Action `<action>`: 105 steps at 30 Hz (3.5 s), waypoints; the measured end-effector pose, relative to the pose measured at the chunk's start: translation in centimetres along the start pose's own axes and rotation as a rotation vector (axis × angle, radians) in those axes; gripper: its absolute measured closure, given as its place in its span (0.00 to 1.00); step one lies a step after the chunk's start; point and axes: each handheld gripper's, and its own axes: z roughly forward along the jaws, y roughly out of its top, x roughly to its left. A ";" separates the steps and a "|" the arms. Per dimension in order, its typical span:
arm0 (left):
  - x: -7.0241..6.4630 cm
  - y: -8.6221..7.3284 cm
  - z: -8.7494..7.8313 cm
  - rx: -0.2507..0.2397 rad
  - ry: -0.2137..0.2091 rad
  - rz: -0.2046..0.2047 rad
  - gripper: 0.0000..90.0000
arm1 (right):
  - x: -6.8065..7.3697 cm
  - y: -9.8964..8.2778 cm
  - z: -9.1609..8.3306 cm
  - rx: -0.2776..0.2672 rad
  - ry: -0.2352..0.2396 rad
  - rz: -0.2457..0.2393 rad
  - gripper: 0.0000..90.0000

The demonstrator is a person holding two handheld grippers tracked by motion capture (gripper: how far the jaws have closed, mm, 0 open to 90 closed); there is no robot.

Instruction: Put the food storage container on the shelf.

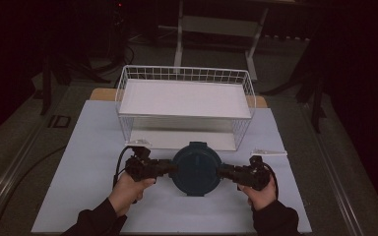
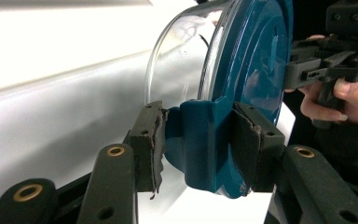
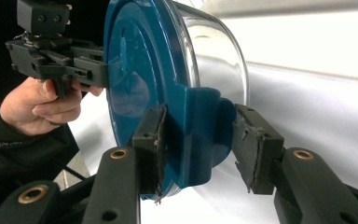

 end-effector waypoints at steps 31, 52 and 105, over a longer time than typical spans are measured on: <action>7.3 2.9 1.7 -0.082 0.099 -0.010 0.61 | -5.7 4.6 7.1 -0.037 -0.013 -0.033 0.62; 9.5 2.8 2.7 -0.130 0.067 -0.088 0.60 | -7.0 5.4 8.3 -0.041 -0.026 -0.005 0.61; 4.3 1.8 -0.2 -0.151 0.055 0.193 0.00 | -0.3 3.9 7.0 -0.066 -0.187 -0.169 0.55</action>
